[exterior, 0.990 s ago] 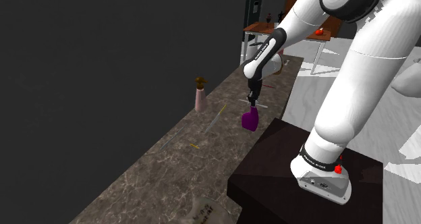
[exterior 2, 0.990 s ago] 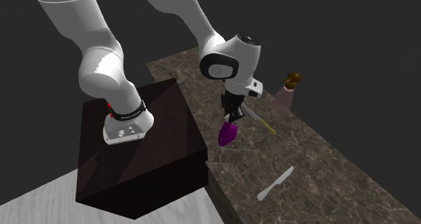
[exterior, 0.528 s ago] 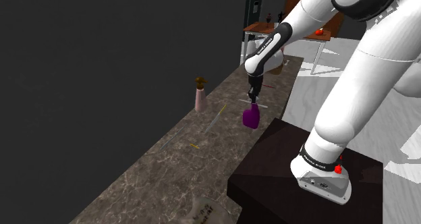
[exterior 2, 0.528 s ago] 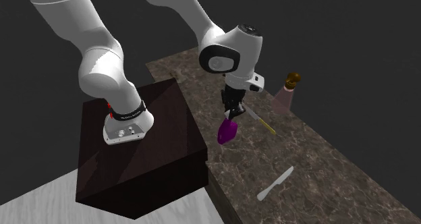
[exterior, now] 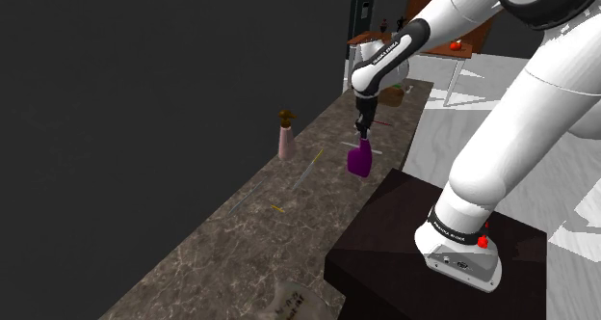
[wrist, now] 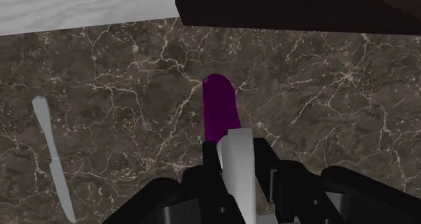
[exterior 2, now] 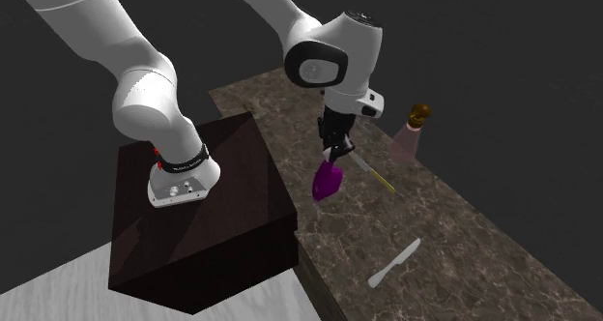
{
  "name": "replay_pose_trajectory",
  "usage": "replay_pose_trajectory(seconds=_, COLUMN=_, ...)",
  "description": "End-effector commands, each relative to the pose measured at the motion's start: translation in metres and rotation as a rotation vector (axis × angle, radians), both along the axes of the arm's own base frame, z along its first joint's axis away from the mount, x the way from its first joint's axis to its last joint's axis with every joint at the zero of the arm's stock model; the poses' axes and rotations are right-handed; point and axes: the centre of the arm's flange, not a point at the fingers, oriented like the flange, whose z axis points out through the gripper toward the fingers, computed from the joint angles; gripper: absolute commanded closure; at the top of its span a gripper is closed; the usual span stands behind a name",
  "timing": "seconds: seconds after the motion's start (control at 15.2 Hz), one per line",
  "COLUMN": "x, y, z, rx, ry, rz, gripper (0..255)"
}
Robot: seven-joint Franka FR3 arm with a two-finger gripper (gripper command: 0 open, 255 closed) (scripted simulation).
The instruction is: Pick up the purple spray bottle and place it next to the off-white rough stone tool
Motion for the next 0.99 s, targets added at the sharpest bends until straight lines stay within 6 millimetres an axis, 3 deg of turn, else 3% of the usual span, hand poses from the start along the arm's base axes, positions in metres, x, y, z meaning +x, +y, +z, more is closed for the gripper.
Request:
replay_pose_trajectory(seconds=0.0, x=0.0, y=0.0, z=0.011, rx=0.0, ry=0.0, rz=0.0, gripper=255)
replay_pose_trajectory(seconds=0.92, x=0.0, y=0.0, z=0.085, rx=0.0, ry=0.0, rz=0.0, gripper=255)
